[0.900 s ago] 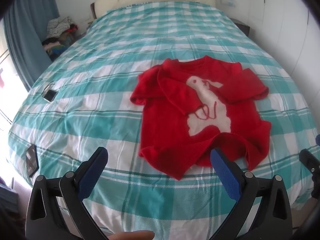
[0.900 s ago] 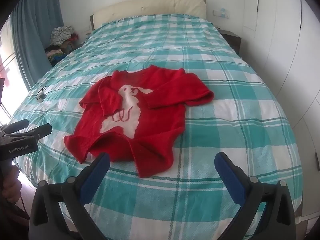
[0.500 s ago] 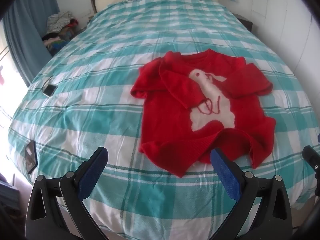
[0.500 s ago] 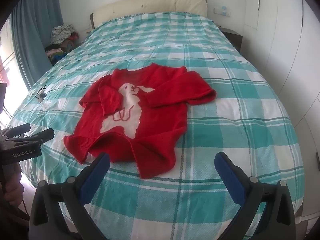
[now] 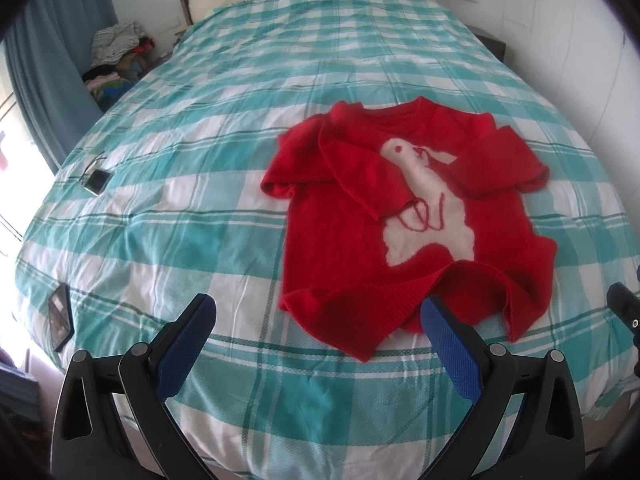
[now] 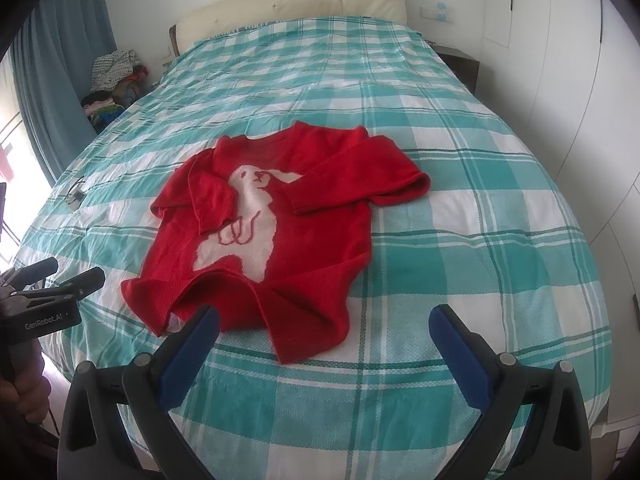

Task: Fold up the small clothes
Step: 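Move both grippers toward the red rabbit-print sweater on the bed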

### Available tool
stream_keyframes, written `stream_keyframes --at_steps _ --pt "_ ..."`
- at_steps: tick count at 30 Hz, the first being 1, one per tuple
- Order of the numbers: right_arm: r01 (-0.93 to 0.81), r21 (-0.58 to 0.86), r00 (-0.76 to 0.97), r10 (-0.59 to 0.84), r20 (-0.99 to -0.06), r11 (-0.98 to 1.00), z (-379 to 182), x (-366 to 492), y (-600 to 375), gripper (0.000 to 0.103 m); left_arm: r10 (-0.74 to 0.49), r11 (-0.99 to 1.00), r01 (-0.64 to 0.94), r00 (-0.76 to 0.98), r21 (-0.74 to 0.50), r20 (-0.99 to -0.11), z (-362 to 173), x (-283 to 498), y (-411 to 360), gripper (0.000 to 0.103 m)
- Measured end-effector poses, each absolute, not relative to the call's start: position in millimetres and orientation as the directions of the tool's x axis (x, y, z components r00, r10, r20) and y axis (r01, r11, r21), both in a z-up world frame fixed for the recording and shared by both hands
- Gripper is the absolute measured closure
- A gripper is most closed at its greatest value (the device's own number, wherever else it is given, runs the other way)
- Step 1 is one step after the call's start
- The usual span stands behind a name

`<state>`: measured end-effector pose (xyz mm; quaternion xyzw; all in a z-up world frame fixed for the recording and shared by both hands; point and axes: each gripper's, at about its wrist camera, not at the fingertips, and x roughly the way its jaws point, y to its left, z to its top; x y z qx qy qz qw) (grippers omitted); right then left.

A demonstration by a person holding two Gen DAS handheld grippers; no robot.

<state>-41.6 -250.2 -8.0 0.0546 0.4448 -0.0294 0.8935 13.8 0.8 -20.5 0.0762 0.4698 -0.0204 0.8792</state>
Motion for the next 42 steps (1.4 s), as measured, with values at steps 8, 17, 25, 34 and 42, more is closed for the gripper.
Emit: stream_keyframes --at_steps 8,17,25,34,42 --pt "0.111 0.044 0.592 -0.031 -0.805 0.993 -9.5 -38.3 -249.3 0.000 0.031 0.990 0.102 0.537 0.101 -0.843 -26.2 19.0 5.4 0.001" --pt "0.112 0.003 0.587 -0.064 -0.807 0.994 -8.2 -37.5 -243.6 0.000 0.030 0.990 0.103 0.535 0.101 -0.845 -28.3 17.3 7.3 0.001" --pt "0.141 -0.152 0.563 -0.206 -0.801 0.978 -8.2 -36.5 -241.1 0.000 0.004 0.986 0.143 0.518 0.091 -0.855 -38.1 7.4 10.5 0.001" --pt "0.159 -0.180 0.527 -0.238 -0.816 0.971 -16.2 -41.3 -251.6 0.000 -0.050 0.985 0.170 0.497 0.041 -0.866 -42.7 2.9 7.1 0.001" --pt "0.157 -0.178 0.528 -0.235 -0.816 0.971 -16.1 -40.6 -249.2 0.000 -0.055 0.983 0.176 0.518 0.044 -0.854 -39.2 1.4 6.1 0.001"
